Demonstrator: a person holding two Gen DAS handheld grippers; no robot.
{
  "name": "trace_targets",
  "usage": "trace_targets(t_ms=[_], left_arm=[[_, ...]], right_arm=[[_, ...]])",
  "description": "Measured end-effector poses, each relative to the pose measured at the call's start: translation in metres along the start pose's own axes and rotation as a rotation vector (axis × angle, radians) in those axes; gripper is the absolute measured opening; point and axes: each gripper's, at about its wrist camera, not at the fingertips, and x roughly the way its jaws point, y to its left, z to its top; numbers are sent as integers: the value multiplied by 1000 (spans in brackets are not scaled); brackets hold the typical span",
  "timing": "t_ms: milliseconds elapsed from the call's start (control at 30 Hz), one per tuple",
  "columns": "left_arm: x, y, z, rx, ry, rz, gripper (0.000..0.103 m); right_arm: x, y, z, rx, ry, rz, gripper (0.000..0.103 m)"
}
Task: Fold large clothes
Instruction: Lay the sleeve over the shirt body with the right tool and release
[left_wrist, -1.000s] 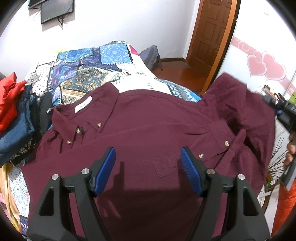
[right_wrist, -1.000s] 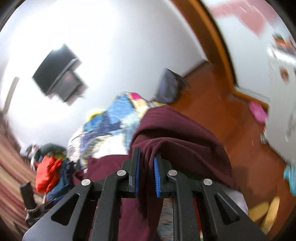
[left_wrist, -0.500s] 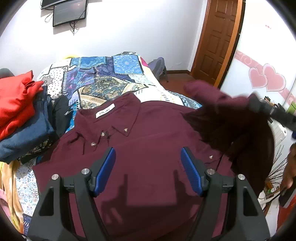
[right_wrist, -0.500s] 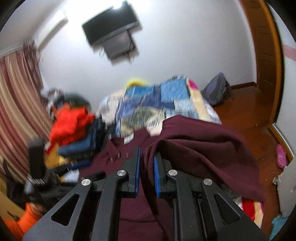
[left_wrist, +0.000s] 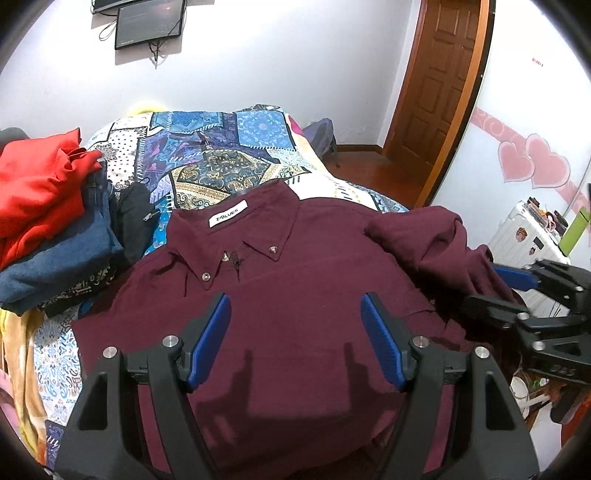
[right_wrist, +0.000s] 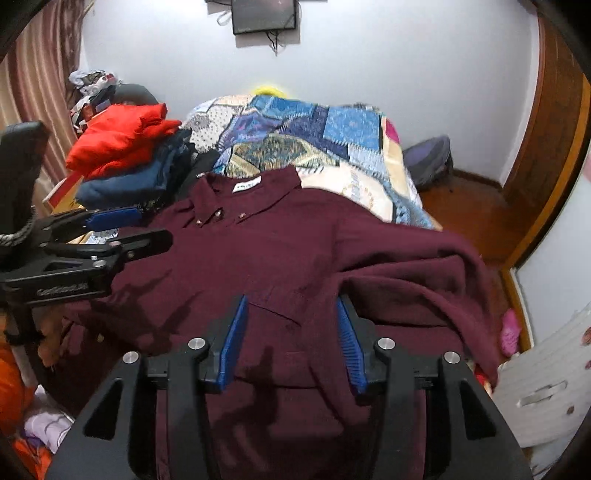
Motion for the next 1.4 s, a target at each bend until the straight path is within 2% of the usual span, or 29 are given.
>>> trace_targets(t_ms=[233, 433, 600, 767, 933, 1133, 1400], left_arm=[[-1, -2, -1, -2, -10, 1, 75], [1, -2, -2, -10, -7, 10, 76], [5, 0, -3, -26, 8, 17, 76], [11, 2, -4, -26, 23, 28, 76], [21, 0, -5, -24, 52, 34, 76], [34, -5, -4, -25, 74, 36, 76], [45, -12, -1, -13, 92, 45, 76]], right_arm=[[-41, -12, 7, 41, -95, -44, 45], [-58, -52, 8, 194, -164, -101, 46], [-45, -108, -3, 430, -135, -81, 47], [-21, -157, -30, 657, -92, -87, 47], [3, -192, -72, 910, -25, 4, 47], [11, -200, -102, 1053, 1, 46, 47], [46, -219, -105, 1186, -4, 107, 47]])
